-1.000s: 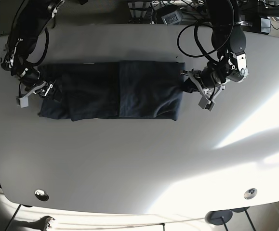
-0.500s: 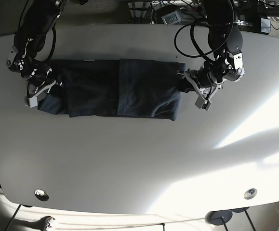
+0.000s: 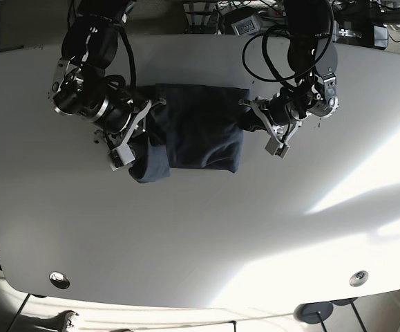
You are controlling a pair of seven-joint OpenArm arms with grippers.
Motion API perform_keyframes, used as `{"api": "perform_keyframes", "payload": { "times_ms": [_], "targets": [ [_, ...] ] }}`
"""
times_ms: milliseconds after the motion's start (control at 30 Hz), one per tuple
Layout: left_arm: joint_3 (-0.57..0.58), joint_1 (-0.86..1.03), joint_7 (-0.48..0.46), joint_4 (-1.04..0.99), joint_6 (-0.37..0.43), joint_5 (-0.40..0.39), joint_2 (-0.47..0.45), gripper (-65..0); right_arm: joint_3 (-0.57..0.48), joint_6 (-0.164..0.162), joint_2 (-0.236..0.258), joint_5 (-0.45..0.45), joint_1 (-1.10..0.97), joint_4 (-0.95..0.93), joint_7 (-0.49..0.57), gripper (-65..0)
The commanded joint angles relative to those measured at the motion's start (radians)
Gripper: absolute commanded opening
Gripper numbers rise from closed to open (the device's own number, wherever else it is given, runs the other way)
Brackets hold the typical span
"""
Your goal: Fold the T-shirt properly
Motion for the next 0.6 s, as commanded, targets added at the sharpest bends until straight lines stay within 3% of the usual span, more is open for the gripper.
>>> {"api": "perform_keyframes", "payload": {
  "times_ms": [33, 200, 233, 267, 333, 400, 600],
  "targets": [
    [0.0, -0.01, -0.002, 0.009, -0.003, -0.004, 0.008, -65.0, -0.039, -0.001, -0.013, 0.027, 0.014, 0.019, 0.023, -62.9],
    [-0.002, -0.01, -0.002, 0.009, -0.003, -0.004, 0.013, -65.0, -0.14, -0.006, -0.041, 0.016, 0.035, -0.024, 0.035, -62.8],
    [-0.002, -0.01, -0.002, 0.009, -0.003, -0.004, 0.013, -65.0, -0.149, -0.02, -0.041, 0.016, 0.04, -0.046, 0.049, -62.8],
    [0.0, -0.01, -0.002, 0.009, -0.003, -0.004, 0.013, -65.0, -0.181, -0.058, -0.041, 0.017, 0.042, -0.079, 0.078, -62.8],
    [0.0, -0.01, -0.002, 0.009, -0.003, -0.004, 0.013, -65.0, -0.23, -0.103, -0.039, 0.025, 0.043, -0.115, 0.136, -62.6],
    [0.001, -0.01, -0.002, 0.009, -0.003, -0.004, 0.013, -65.0, -0.273, -0.127, -0.039, 0.027, 0.063, -0.174, 0.179, -62.6],
    [-0.002, -0.01, -0.002, 0.012, -0.003, -0.007, 0.013, -65.0, -0.309, -0.129, -0.033, 0.017, 0.134, -0.363, 0.262, -60.6]
  ]
}}
